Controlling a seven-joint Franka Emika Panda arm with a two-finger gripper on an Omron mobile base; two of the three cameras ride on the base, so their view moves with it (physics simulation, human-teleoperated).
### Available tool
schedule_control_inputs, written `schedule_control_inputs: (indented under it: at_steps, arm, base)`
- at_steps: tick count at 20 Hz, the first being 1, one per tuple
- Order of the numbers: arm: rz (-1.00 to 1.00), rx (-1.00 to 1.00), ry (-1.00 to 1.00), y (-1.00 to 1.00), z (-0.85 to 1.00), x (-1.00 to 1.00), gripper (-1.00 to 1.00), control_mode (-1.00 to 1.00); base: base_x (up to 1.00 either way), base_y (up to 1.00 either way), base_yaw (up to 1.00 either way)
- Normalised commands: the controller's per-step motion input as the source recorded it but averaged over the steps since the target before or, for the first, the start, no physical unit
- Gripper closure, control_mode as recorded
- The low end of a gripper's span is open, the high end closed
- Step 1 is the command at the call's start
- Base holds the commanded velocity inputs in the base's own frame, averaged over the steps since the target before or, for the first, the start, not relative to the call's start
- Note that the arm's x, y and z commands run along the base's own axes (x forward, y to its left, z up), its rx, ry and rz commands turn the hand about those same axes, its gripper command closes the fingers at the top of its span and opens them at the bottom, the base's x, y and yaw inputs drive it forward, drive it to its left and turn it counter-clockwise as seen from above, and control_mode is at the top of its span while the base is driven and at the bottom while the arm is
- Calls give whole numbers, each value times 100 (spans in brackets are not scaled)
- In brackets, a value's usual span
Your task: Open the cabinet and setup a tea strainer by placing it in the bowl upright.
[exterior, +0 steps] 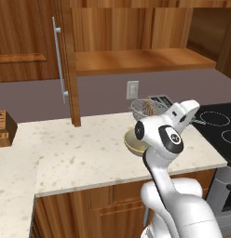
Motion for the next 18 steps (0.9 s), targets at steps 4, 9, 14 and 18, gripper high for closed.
schedule_control_inputs:
  at_steps: [4,9,14,18]
  arm:
    - [-41,0,14,13,0,-1,100,-100]
    - [-41,0,4,18,-2,-18,100,-100]
    - [-31,-2,0,35,0,-5,100,-100]
    - [-29,-3,0,34,0,-2,100,-100]
  base:
    - [0,0,0]
    - [0,0,0]
    - [0,0,0]
    - [0,0,0]
